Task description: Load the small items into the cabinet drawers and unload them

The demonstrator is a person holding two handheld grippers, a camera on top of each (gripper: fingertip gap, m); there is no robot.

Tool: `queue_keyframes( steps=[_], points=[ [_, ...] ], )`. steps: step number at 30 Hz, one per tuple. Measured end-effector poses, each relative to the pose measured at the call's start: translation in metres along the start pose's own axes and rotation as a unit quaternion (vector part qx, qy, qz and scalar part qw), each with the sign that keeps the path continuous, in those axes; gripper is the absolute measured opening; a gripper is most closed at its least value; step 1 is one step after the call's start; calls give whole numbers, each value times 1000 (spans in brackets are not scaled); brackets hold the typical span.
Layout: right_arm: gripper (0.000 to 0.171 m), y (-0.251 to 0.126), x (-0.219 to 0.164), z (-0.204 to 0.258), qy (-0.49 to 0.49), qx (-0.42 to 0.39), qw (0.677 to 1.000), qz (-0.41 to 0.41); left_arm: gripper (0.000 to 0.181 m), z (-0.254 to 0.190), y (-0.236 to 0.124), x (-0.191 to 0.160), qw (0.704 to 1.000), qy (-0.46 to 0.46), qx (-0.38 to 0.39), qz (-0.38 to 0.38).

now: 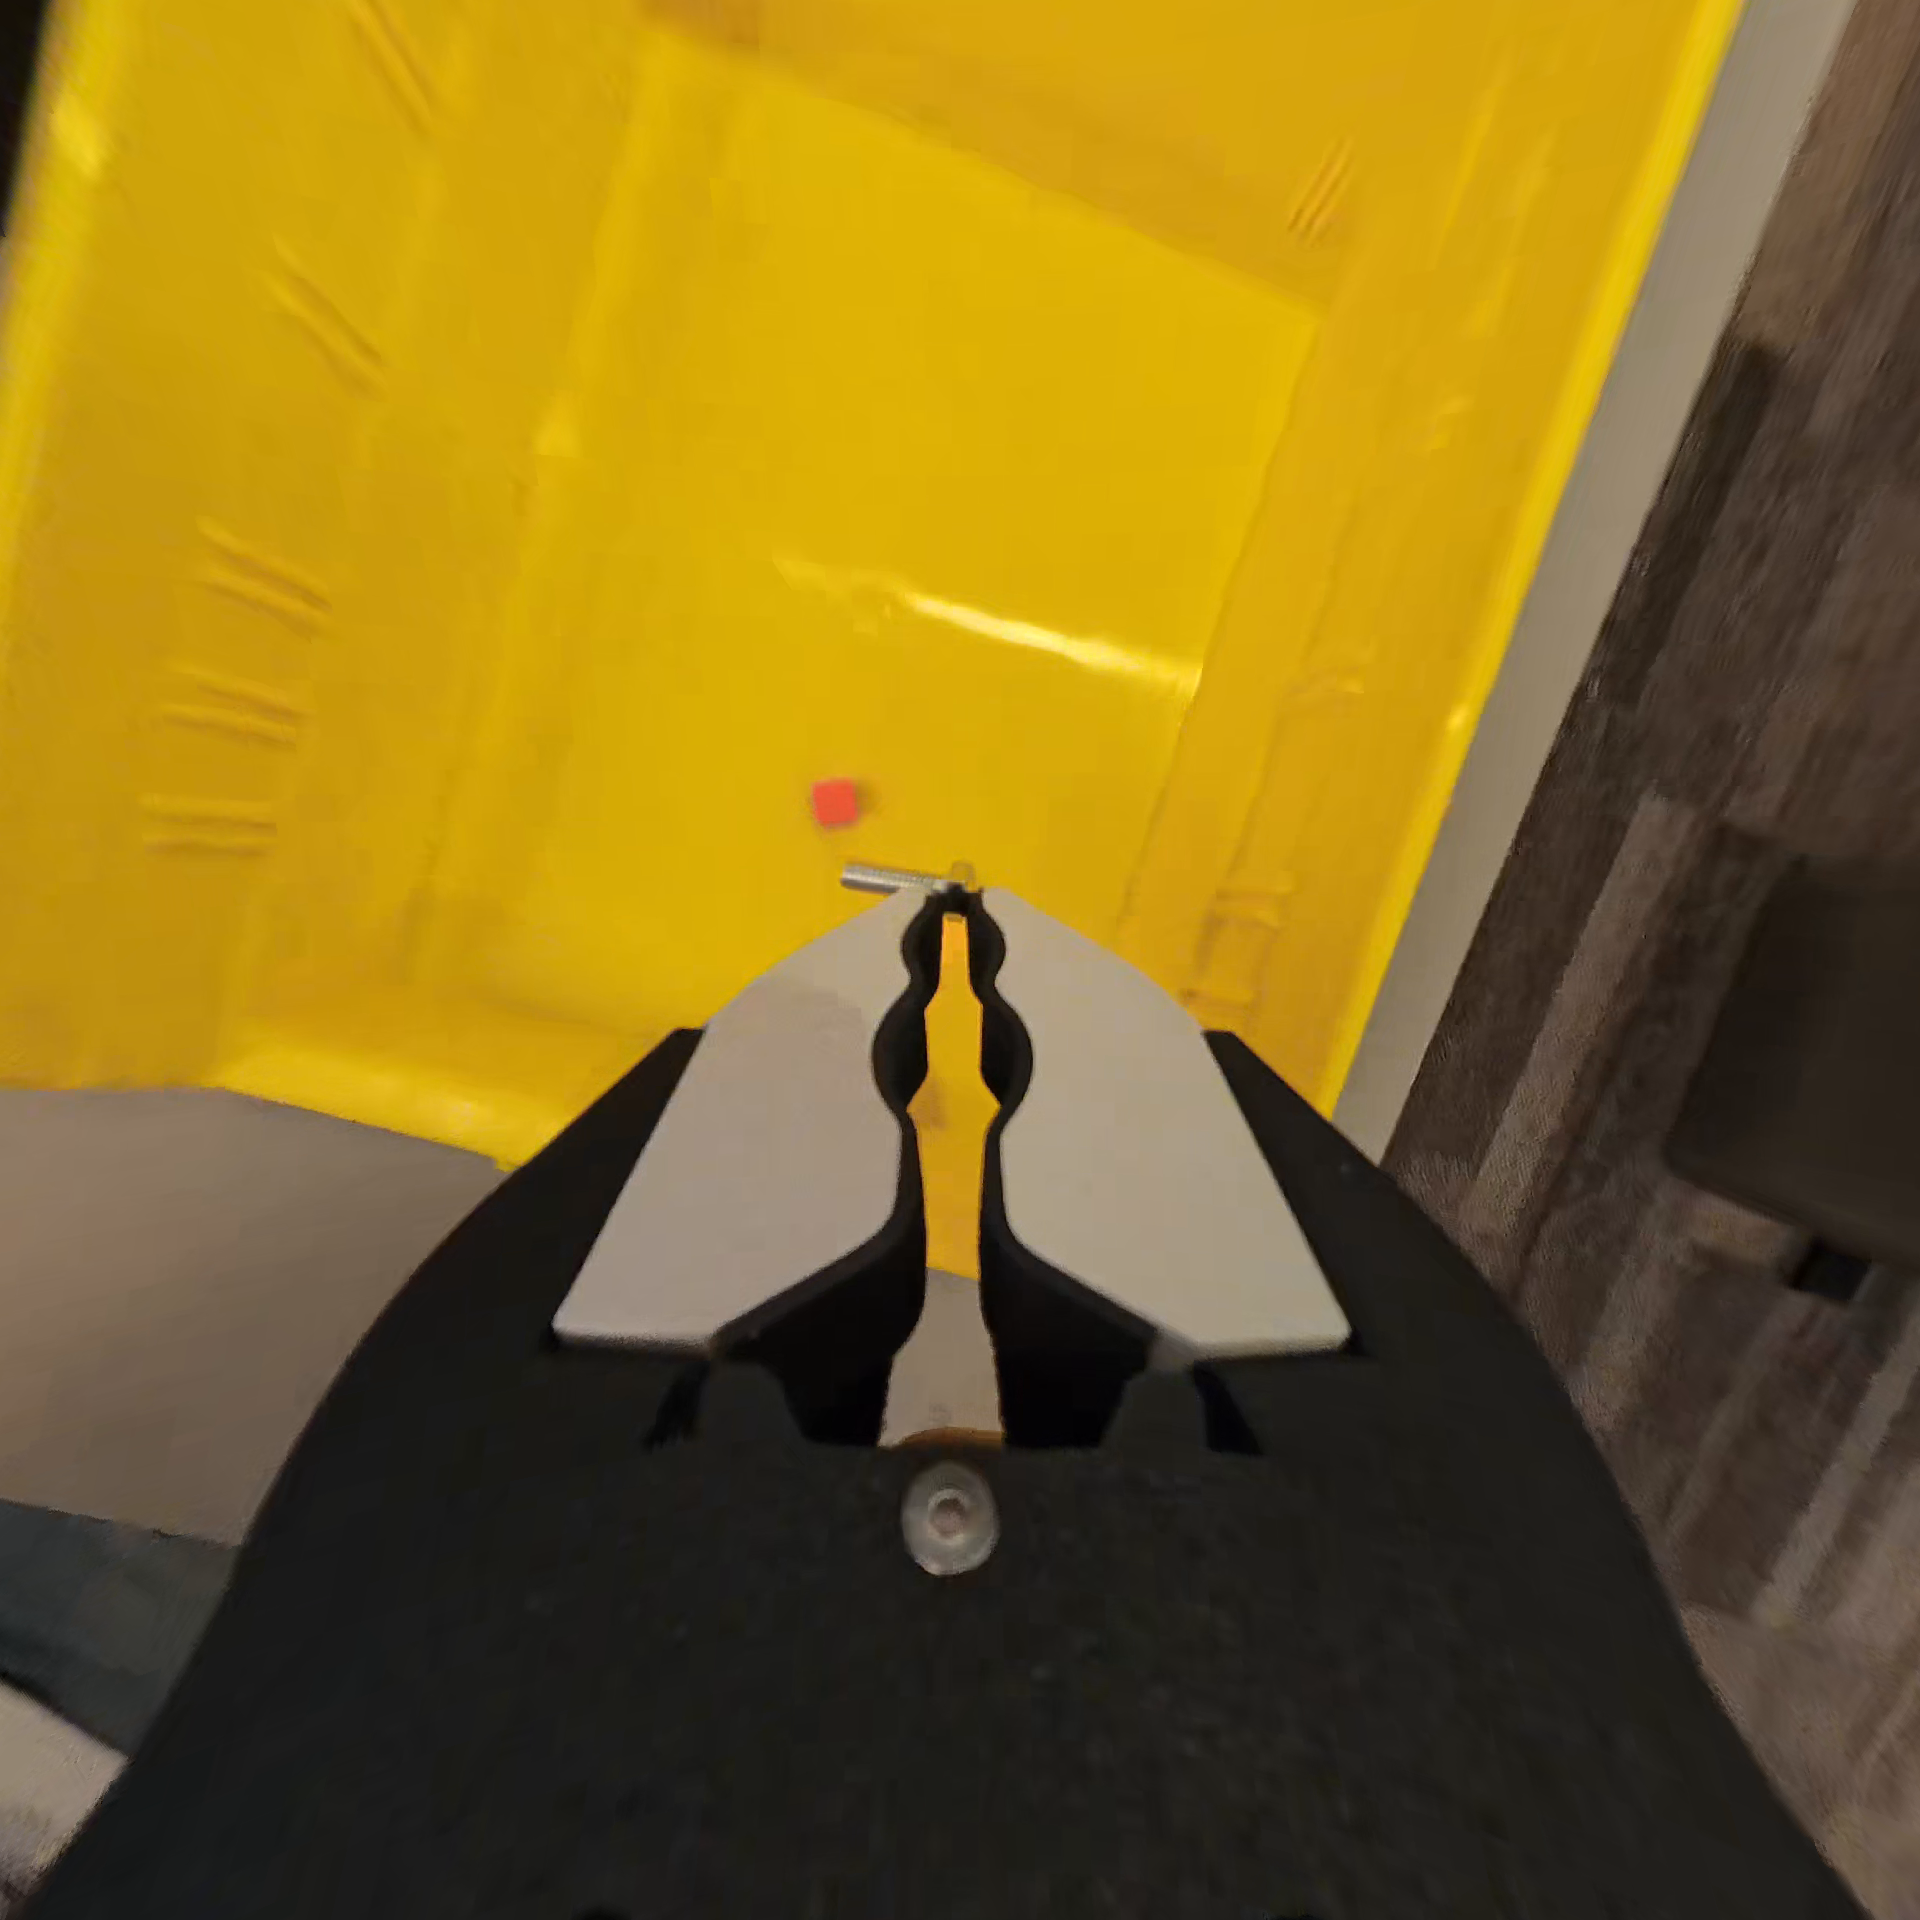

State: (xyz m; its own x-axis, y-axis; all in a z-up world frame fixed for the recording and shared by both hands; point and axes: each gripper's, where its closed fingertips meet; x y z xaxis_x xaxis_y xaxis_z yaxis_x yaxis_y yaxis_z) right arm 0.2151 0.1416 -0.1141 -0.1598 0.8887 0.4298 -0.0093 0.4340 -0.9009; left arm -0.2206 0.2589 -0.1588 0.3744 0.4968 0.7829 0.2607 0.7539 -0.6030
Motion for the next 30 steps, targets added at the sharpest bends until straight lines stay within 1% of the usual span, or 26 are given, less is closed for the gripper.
queue_keyframes(
  steps=[4, 7, 9, 11, 13, 14, 17, 21, 24, 25, 27, 30],
  points=[
    [4, 32, -5, 7, -48, 6, 996, 81, 69, 1, 5, 5, 1000, 10, 4, 4],
    [4, 52, -11, 17, -107, 6, 984, 143, 69, 3, 9, 8, 1000, 16, 6, 4],
    [4, 60, -13, 30, -134, 23, 978, 155, 69, 3, 11, 9, 1000, 16, 5, 5],
    [4, 66, -16, 40, -134, 47, 977, 159, 69, 4, 13, 11, 1000, 17, 4, 3],
    [4, 68, -19, 39, -138, 44, 973, 180, 69, 3, 15, 12, 1000, 14, 5, 1],
    [4, 68, -17, 38, -139, 38, 974, 176, 69, 3, 16, 13, 1000, 12, 7, -2],
    [4, 68, -17, 42, -130, 53, 975, 170, 69, 3, 20, 16, 1000, 14, 16, -20],
    [5, 69, -18, 40, -108, 62, 980, 157, 70, 8, 22, 16, 999, 22, 29, -25],
    [18, 64, -15, 39, -105, 64, 983, 134, 70, 9, 14, 14, 999, 13, 22, -28],
    [22, 59, -13, 38, -105, 59, 985, 124, 70, 9, 9, 13, 999, 13, 19, -29],
    [24, 43, -6, 34, -98, 43, 990, 91, 68, 9, -4, 11, 999, 9, 13, -36],
    [27, 2, 11, 39, -72, 21, 997, -7, 52, 6, -22, 12, 999, -6, -5, -54]
  ],
)
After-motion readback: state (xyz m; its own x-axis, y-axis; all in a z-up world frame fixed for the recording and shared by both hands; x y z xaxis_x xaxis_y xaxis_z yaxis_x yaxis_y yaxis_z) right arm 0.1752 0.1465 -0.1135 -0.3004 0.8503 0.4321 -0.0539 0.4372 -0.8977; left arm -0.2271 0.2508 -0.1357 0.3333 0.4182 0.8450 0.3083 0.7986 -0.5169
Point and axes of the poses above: each gripper's, where its closed fingertips meet, y out along the fingers, x out of its top, z = x × y across the jaws, and after that the axes turned 2 degrees about x, right-handed
